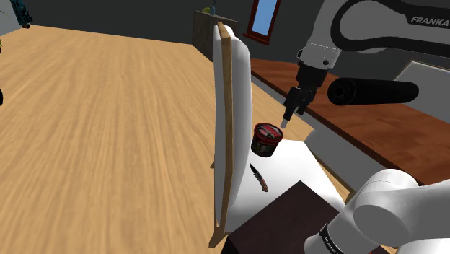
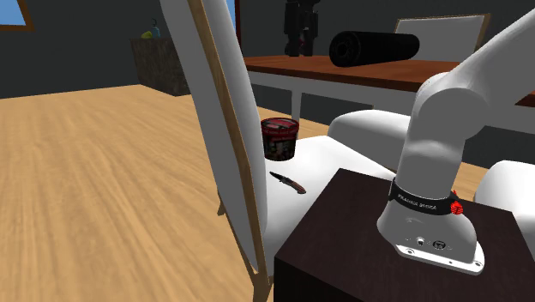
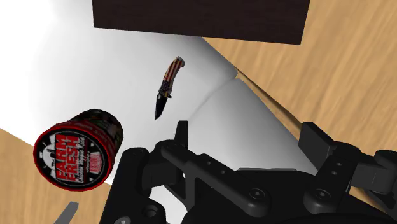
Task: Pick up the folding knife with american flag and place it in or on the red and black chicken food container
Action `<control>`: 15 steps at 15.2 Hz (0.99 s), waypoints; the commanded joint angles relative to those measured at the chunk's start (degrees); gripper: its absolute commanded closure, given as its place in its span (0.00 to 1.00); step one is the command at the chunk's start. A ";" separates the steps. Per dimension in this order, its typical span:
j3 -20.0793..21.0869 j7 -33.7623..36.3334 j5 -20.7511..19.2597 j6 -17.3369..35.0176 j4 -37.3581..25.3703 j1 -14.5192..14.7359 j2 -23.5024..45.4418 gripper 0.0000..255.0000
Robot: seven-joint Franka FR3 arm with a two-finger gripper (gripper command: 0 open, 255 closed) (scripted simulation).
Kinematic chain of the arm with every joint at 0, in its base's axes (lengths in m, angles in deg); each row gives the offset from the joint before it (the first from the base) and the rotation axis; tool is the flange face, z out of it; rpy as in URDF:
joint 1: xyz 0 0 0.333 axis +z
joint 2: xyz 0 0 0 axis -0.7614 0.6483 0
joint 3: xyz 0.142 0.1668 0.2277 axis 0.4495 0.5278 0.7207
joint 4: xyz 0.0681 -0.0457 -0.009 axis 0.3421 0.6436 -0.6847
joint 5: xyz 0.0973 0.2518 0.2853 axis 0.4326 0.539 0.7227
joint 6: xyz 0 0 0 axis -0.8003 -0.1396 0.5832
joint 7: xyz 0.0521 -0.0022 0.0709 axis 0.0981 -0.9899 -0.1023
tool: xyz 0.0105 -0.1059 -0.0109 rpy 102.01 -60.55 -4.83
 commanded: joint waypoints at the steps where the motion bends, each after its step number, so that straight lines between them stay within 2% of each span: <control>1: 0.00 0.00 0.00 0.00 0.00 0.00 0.00 0.00; 8: -1.19 -0.81 -1.29 14.06 11.00 -1.52 2.98 0.00; 15: -2.61 -1.54 -2.60 29.81 18.60 -3.27 11.03 0.00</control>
